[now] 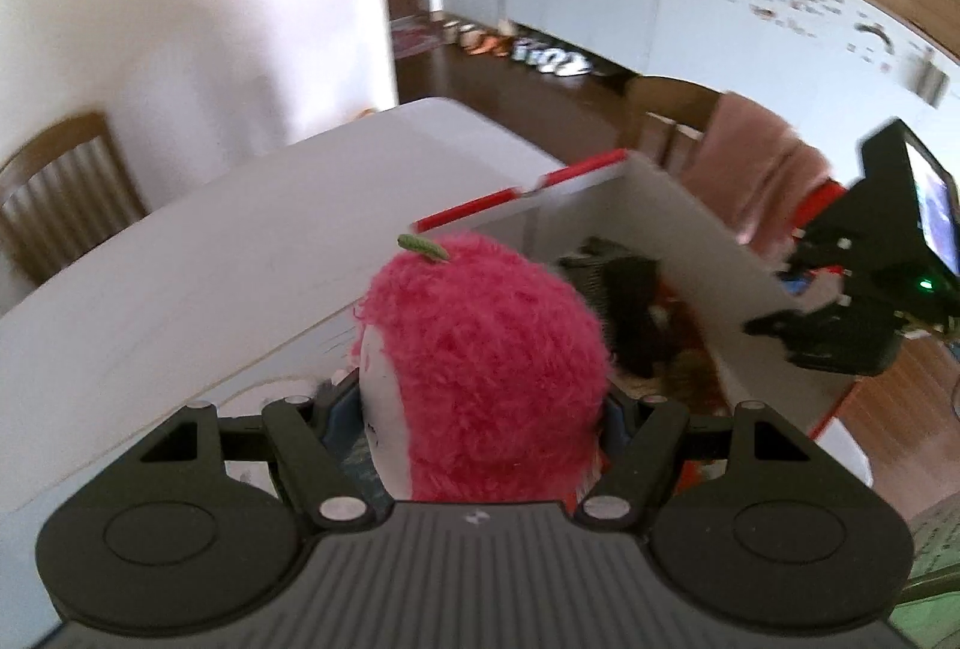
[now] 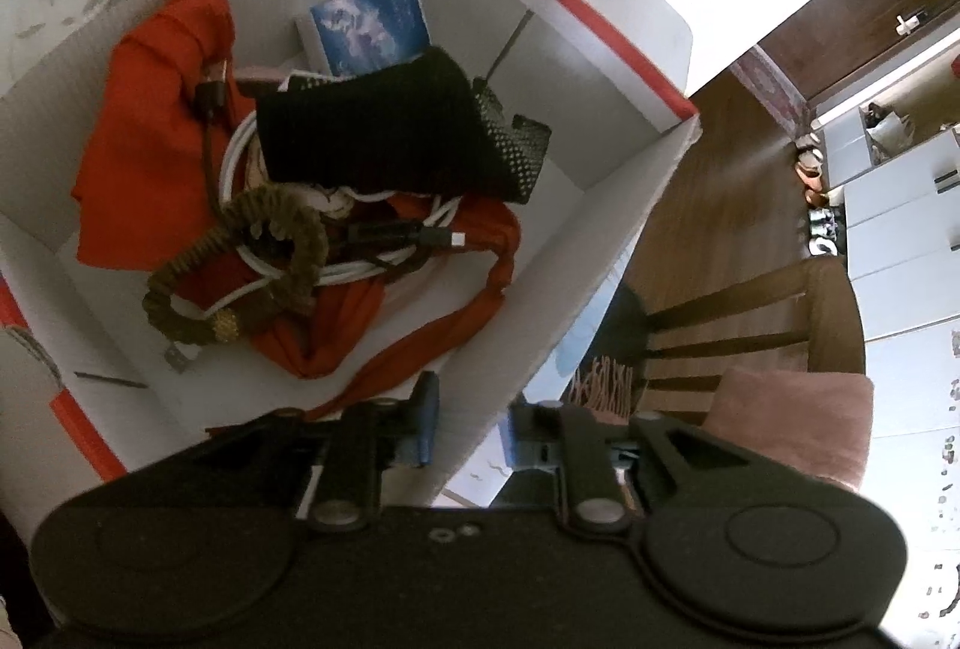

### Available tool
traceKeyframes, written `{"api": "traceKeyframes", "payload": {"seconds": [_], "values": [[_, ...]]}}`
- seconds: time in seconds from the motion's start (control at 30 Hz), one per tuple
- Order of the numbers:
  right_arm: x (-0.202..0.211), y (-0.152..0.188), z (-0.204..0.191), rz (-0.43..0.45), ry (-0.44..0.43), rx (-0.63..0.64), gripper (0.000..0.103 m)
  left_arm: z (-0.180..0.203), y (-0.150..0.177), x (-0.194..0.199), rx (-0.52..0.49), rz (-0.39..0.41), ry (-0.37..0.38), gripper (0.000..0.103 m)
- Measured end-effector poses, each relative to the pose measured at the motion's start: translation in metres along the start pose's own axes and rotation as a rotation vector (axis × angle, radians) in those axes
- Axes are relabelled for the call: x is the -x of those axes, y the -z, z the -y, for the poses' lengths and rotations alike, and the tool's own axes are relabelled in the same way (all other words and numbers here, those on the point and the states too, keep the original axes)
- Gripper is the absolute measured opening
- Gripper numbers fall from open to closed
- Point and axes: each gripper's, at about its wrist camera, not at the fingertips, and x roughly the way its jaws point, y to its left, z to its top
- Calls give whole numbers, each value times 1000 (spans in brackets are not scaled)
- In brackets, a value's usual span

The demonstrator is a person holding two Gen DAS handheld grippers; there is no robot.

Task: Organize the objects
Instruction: 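Carry the pink plush toy with the left gripper over the box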

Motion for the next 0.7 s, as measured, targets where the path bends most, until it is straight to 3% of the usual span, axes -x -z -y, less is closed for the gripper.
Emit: {"api": "traceKeyframes", "payload": {"seconds": [0.4,0.7], "values": [[10,4,5,32,-8,-11,15,69,-25,-25,-154,12,128,74],[12,4,7,36,-21,-20,15,87,-19,-71,-192,-67,188,74]]}}
